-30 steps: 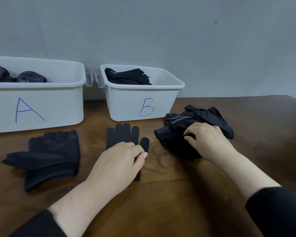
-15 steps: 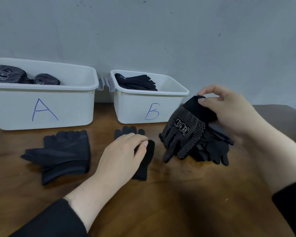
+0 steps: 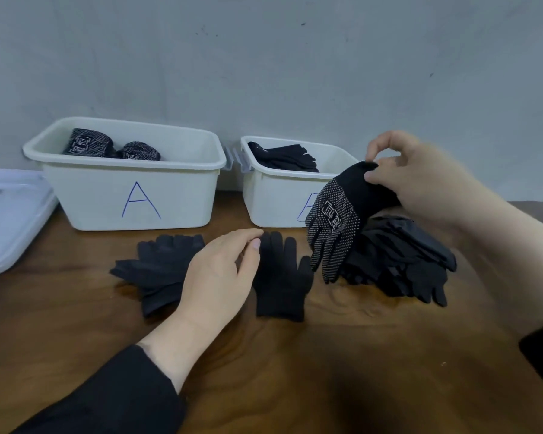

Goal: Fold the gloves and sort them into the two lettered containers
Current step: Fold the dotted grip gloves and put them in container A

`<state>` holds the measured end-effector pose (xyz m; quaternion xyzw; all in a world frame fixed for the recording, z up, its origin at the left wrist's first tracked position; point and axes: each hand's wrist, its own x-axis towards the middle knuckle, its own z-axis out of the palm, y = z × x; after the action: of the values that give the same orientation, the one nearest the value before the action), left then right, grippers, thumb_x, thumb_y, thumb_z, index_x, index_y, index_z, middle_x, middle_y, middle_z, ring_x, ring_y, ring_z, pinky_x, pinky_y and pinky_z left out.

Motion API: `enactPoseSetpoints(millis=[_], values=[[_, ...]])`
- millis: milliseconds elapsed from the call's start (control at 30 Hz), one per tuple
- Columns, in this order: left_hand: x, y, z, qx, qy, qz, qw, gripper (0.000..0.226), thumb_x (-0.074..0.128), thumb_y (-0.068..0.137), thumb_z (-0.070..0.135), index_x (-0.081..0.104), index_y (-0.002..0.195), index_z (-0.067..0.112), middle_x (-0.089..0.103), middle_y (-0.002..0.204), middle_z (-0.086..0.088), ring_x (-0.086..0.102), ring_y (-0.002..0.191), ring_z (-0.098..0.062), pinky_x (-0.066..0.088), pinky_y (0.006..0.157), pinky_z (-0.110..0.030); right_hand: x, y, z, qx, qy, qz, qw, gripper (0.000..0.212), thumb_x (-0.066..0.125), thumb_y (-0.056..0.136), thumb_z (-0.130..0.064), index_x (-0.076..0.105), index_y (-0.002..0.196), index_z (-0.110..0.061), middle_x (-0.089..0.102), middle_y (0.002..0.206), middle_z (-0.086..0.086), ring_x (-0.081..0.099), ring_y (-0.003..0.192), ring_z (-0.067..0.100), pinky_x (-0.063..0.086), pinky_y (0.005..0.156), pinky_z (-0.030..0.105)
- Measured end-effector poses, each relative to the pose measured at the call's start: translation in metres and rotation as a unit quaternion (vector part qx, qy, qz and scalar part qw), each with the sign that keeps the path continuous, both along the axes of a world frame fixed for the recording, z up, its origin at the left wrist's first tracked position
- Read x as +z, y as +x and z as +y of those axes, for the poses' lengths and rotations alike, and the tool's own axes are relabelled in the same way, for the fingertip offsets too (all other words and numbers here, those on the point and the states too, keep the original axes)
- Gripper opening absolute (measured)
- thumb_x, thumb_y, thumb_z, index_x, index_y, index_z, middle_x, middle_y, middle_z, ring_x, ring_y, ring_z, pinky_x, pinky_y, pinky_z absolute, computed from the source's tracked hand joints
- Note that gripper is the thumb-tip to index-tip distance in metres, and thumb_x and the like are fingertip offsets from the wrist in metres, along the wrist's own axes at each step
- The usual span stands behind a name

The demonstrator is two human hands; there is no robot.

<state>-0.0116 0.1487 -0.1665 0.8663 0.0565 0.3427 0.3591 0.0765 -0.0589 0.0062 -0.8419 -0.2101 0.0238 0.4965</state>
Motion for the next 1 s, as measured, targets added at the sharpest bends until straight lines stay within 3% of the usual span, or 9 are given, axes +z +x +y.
enactPoseSetpoints(millis=[100,233,333,400,533,667,800,900,1000], values=[[0.0,-0.007,0.002,0.001,-0.006,0.002,1.0,0.035,0.044,0.1,0.036,0.066,0.126,0.027,0.07,0.108,0.012,0.061,0.098,-0.005,0.05,0.09,-0.018,-0.001,-0.001,0.01,-0.005,-0.008,-0.005,1.0,0.025,0.054,0.094,0.002,0.064,0.084,-0.019,0.066,0.086,0.011,0.067,0.073,0.023,0.059,0.056,0.033],[0.001,-0.01,0.004,0.003,-0.033,0.006,0.999,0.032,0.045,0.101,0.034,0.066,0.124,0.028,0.069,0.102,0.015,0.06,0.09,-0.003,0.043,0.081,-0.008,-0.003,-0.003,0.02,-0.006,0.041,0.016,0.999,0.021,0.051,0.095,0.005,0.061,0.098,-0.014,0.063,0.085,0.014,0.067,0.061,0.015,0.055,0.05,0.026],[0.001,-0.009,0.004,0.002,-0.048,0.004,0.999,0.031,0.046,0.101,0.034,0.066,0.124,0.028,0.068,0.099,0.016,0.06,0.087,-0.004,0.045,0.078,-0.009,-0.007,0.002,0.02,-0.003,0.027,0.016,1.0,0.028,0.053,0.096,0.004,0.061,0.114,-0.015,0.063,0.066,-0.002,0.064,0.053,0.008,0.053,0.047,0.022],[0.001,-0.009,0.004,0.0,-0.052,0.001,0.999,0.03,0.046,0.101,0.034,0.066,0.123,0.028,0.069,0.098,0.016,0.06,0.086,-0.003,0.046,0.078,-0.01,-0.011,0.007,0.021,0.005,-0.011,-0.004,1.0,0.03,0.058,0.094,0.003,0.065,0.116,-0.017,0.06,0.058,-0.01,0.061,0.055,0.008,0.052,0.053,0.022],[0.0,-0.008,0.004,-0.002,-0.058,-0.006,0.998,0.031,0.046,0.1,0.035,0.066,0.123,0.028,0.069,0.101,0.015,0.059,0.087,-0.003,0.05,0.081,-0.014,-0.018,0.019,0.029,-0.009,-0.096,-0.058,0.994,0.02,0.069,0.089,-0.005,0.076,0.098,-0.02,0.075,0.09,0.012,0.061,0.078,0.023,0.055,0.08,0.041],[0.0,-0.008,0.005,-0.001,-0.063,-0.015,0.998,0.027,0.048,0.101,0.031,0.067,0.12,0.028,0.065,0.094,0.02,0.058,0.084,0.001,0.047,0.079,-0.011,-0.017,0.034,0.039,0.004,-0.159,-0.132,0.978,0.015,0.07,0.091,-0.01,0.075,0.092,-0.024,0.067,0.08,0.005,0.056,0.072,0.016,0.043,0.058,0.011],[0.001,-0.008,0.006,0.007,-0.066,-0.026,0.997,0.028,0.048,0.101,0.03,0.067,0.121,0.026,0.069,0.098,0.015,0.06,0.087,-0.003,0.052,0.082,-0.018,-0.014,0.044,0.045,-0.017,-0.125,-0.237,0.963,0.017,0.066,0.094,-0.013,0.074,0.097,-0.028,0.065,0.081,-0.019,0.059,0.072,-0.003,0.04,0.063,0.004],[0.0,-0.007,0.007,0.012,-0.075,-0.031,0.997,0.03,0.047,0.101,0.031,0.067,0.122,0.026,0.07,0.1,0.012,0.062,0.088,-0.005,0.053,0.083,-0.02,-0.029,0.025,0.042,0.012,-0.119,-0.317,0.941,0.022,0.063,0.093,-0.01,0.075,0.098,-0.028,0.066,0.088,-0.02,0.058,0.08,-0.011,0.041,0.076,0.008],[0.0,-0.007,0.008,0.012,-0.083,-0.029,0.996,0.029,0.046,0.1,0.032,0.067,0.12,0.028,0.07,0.099,0.013,0.062,0.089,-0.004,0.052,0.083,-0.02,-0.095,-0.007,0.033,0.094,-0.179,-0.355,0.912,0.024,0.065,0.088,-0.007,0.076,0.103,-0.022,0.071,0.101,-0.008,0.058,0.095,0.004,0.046,0.087,0.026]])
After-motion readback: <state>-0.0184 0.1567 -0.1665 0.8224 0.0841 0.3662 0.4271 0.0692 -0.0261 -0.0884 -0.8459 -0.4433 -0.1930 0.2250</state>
